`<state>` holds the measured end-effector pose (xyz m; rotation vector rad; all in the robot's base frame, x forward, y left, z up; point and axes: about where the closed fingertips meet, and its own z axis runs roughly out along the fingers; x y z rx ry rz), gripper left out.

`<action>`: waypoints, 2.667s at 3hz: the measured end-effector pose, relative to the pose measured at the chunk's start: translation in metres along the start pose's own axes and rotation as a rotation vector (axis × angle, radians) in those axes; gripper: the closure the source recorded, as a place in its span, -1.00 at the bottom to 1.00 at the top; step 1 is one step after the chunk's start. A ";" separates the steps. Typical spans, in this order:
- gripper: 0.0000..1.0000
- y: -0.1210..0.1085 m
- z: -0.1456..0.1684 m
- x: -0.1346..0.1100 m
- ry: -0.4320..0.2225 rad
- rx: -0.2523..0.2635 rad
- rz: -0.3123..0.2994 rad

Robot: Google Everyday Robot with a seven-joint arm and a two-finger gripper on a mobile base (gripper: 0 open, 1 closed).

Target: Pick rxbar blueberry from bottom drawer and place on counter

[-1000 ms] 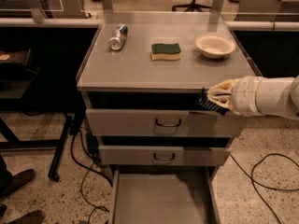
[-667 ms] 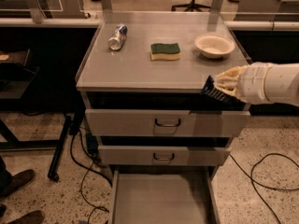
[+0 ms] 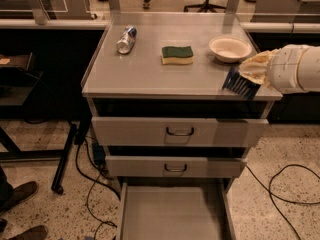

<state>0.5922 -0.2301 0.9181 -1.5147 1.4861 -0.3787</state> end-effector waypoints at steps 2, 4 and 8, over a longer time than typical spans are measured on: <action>1.00 -0.053 0.048 -0.035 -0.159 0.006 -0.023; 1.00 -0.046 0.044 -0.018 -0.114 0.000 -0.002; 0.64 0.107 -0.151 0.247 0.602 -0.006 0.415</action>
Offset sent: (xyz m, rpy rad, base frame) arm 0.0946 0.0623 0.0451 0.1041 -0.0577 0.2079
